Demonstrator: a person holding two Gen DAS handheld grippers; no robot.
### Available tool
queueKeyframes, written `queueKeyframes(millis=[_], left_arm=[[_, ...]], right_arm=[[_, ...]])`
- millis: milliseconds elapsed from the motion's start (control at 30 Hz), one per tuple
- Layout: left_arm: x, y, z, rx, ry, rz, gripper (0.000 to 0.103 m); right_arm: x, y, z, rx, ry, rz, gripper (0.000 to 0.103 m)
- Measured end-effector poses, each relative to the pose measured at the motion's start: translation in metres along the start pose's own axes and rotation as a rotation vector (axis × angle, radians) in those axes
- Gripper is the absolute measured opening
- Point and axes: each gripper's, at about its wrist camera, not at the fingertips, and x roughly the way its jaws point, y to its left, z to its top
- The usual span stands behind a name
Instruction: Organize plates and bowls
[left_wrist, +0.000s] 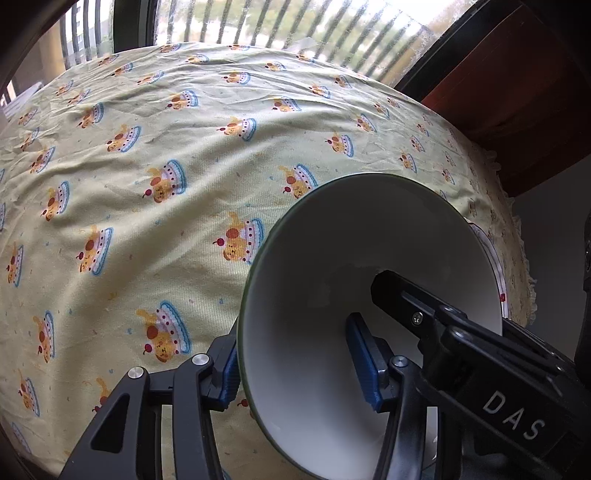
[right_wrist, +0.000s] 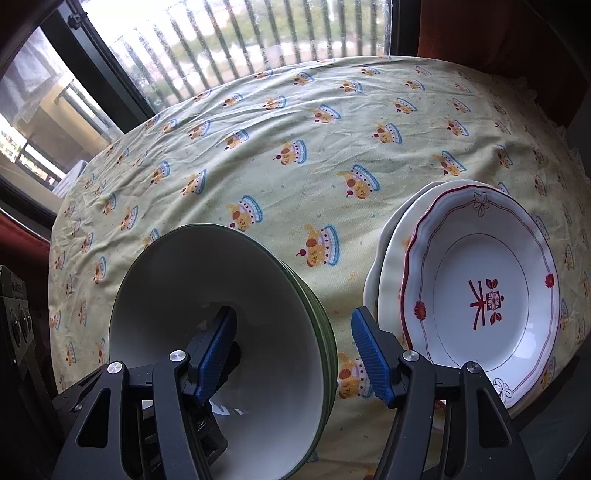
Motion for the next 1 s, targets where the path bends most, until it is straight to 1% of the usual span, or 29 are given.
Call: queueKeyframes(millis=[67,267,333,400,567,667,767,833,900,1000], left_arm=[[-0.001,-0.002,-0.001,-0.013,-0.008,0.023,0.053],[-0.003,-0.007,-0.002,-0.093,-0.037,0.089,0.054],[-0.004,-0.009,-0.003,-0.113,-0.045,0.123,0.054],[-0.005,-0.012,-0.004,-0.133,-0.053,0.165,0.054],[-0.006,-0.019,-0.005,-0.148,-0.054,0.228,0.054],[-0.006,-0.021,-0.005,-0.130,-0.056,0.262,0.054],[-0.006,-0.027,-0.005,-0.065,-0.048,0.306,0.054],[-0.006,-0.030,-0.005,-0.032,-0.043,0.321,0.054],[-0.005,-0.029,-0.003,-0.020,-0.042,0.318,0.054],[-0.004,-0.029,-0.002,0.006,-0.035,0.306,0.053]], right_arm=[[0.004,-0.004,0.002,0.004,0.014,0.034,0.068],[0.013,-0.016,0.013,-0.037,0.039,0.127,0.068],[0.018,-0.021,0.016,-0.032,0.066,0.159,0.068],[0.023,-0.023,0.018,-0.021,0.102,0.195,0.065],[0.027,-0.025,0.019,-0.041,0.127,0.233,0.061],[0.026,-0.025,0.018,-0.032,0.128,0.222,0.058],[0.025,-0.019,0.016,-0.063,0.123,0.208,0.056],[0.026,-0.011,0.015,-0.087,0.132,0.204,0.051],[0.024,-0.003,0.014,-0.122,0.128,0.162,0.050],[0.024,-0.003,0.013,-0.097,0.129,0.152,0.050]])
